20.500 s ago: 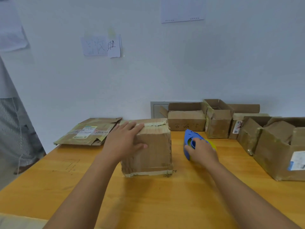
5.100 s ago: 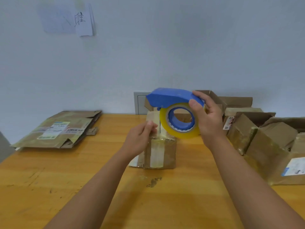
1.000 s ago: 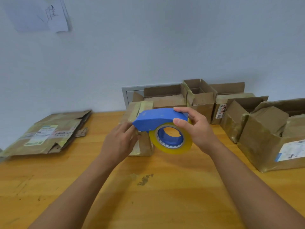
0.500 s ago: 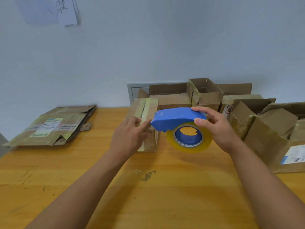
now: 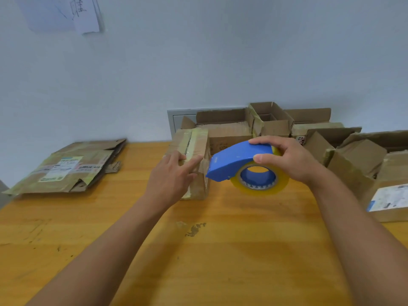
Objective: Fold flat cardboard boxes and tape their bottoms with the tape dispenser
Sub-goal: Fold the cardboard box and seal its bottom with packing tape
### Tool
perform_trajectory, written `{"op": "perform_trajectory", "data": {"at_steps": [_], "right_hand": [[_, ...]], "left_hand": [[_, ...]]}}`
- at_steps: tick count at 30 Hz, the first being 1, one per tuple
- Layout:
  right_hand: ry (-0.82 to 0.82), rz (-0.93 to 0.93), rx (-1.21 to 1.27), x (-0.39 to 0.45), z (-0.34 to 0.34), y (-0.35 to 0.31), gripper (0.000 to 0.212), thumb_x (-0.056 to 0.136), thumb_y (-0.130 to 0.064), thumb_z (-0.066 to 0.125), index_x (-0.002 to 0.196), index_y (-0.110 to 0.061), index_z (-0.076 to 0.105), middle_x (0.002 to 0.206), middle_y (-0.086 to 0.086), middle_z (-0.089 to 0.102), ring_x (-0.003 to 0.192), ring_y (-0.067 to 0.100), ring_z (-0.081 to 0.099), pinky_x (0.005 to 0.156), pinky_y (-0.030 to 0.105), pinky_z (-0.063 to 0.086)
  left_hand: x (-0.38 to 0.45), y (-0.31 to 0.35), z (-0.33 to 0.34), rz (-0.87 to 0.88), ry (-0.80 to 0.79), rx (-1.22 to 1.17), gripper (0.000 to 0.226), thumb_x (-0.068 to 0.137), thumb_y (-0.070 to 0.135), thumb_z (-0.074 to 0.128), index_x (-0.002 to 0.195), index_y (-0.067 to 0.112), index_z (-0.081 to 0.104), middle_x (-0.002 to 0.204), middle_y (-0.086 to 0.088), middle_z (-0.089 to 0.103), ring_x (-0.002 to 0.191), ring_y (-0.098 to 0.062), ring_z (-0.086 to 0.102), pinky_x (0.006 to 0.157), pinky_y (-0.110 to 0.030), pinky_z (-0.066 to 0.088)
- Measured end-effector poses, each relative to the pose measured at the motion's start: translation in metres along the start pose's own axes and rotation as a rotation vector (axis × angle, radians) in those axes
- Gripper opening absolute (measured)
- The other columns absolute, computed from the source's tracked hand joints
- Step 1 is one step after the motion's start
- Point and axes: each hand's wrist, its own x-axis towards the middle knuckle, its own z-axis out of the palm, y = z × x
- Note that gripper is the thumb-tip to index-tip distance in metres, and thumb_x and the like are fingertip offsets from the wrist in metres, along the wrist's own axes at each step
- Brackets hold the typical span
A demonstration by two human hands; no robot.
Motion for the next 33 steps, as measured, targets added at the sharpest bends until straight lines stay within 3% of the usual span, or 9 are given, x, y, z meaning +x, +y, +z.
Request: {"op": "perform_trajectory", "data": {"at_steps": [5, 8, 11, 15, 19, 22, 26, 33], "right_hand": [[-0.053, 0.064, -0.073, 0.028, 0.0, -0.016, 0.021, 0.077, -0.054, 0.069, 0.097, -0.05, 0.072, 0.101, -0.036, 0.066, 0.1, -0.012, 0.061, 0.079, 0.012, 0.043], [-0.185, 0.106, -0.285, 0.027, 0.004, -0.003, 0.018, 0.082, -0.055, 0.071, 0.1, -0.052, 0.068, 0.107, -0.033, 0.063, 0.106, -0.006, 0.058, 0.083, 0.017, 0.042], [0.059, 0.128, -0.174, 0.008, 0.002, 0.023, 0.015, 0.088, -0.043, 0.072, 0.103, -0.046, 0.068, 0.113, -0.022, 0.065, 0.106, 0.001, 0.061, 0.082, 0.018, 0.045], [0.347, 0.125, -0.063, -0.007, 0.011, 0.035, 0.03, 0.08, -0.049, 0.073, 0.108, -0.041, 0.068, 0.118, -0.014, 0.064, 0.105, 0.003, 0.06, 0.086, 0.024, 0.046], [0.437, 0.14, -0.069, -0.009, 0.037, 0.037, 0.034, 0.082, -0.05, 0.075, 0.113, -0.043, 0.063, 0.116, -0.016, 0.061, 0.101, -0.001, 0.058, 0.075, 0.016, 0.045], [0.497, 0.168, -0.066, -0.011, 0.057, 0.039, 0.047, 0.075, -0.065, 0.067, 0.116, -0.044, 0.061, 0.112, -0.023, 0.058, 0.097, -0.009, 0.056, 0.066, 0.012, 0.044], [0.607, 0.173, -0.003, -0.009, 0.081, 0.041, 0.049, 0.077, -0.059, 0.067, 0.12, -0.037, 0.062, 0.115, -0.017, 0.059, 0.099, 0.005, 0.057, 0.073, 0.015, 0.044], [0.693, 0.163, -0.006, -0.009, 0.107, 0.045, 0.044, 0.087, -0.041, 0.075, 0.127, -0.029, 0.061, 0.114, -0.014, 0.059, 0.103, 0.011, 0.058, 0.079, 0.026, 0.05]], "left_hand": [[0.0, 0.002, -0.002, 0.001, -0.029, 0.004, 0.05, 0.097, 0.04, 0.057, 0.145, 0.036, 0.045, 0.122, -0.011, 0.053, 0.102, -0.028, 0.054, 0.073, -0.035, 0.05], [-0.001, 0.001, -0.004, -0.009, -0.053, -0.032, 0.051, 0.097, 0.045, 0.053, 0.147, 0.039, 0.041, 0.127, -0.009, 0.05, 0.11, -0.025, 0.051, 0.079, -0.034, 0.049], [-0.001, 0.005, -0.006, -0.068, -0.058, -0.122, 0.052, 0.092, 0.058, 0.05, 0.141, 0.04, 0.048, 0.122, -0.003, 0.05, 0.113, -0.021, 0.047, 0.085, -0.033, 0.045], [0.015, 0.022, -0.007, -0.277, -0.047, -0.275, 0.052, 0.089, 0.071, 0.04, 0.119, 0.037, 0.065, 0.102, 0.001, 0.048, 0.105, -0.019, 0.044, 0.089, -0.033, 0.04], [0.025, 0.036, 0.0, -0.368, 0.031, -0.229, 0.033, 0.094, 0.056, 0.047, 0.1, 0.03, 0.066, 0.099, -0.004, 0.052, 0.099, -0.028, 0.047, 0.09, -0.041, 0.042], [0.025, 0.039, 0.006, -0.354, 0.088, -0.195, 0.02, 0.091, 0.043, 0.052, 0.095, 0.026, 0.063, 0.091, -0.001, 0.045, 0.093, -0.03, 0.046, 0.082, -0.039, 0.039], [0.017, 0.035, 0.011, -0.297, 0.141, -0.142, 0.02, 0.089, 0.041, 0.059, 0.099, 0.025, 0.065, 0.093, -0.005, 0.053, 0.089, -0.027, 0.046, 0.077, -0.037, 0.035], [0.005, 0.027, 0.013, -0.208, 0.248, -0.086, 0.024, 0.089, 0.046, 0.067, 0.097, 0.024, 0.07, 0.087, -0.006, 0.057, 0.083, -0.028, 0.053, 0.076, -0.04, 0.041]]}}
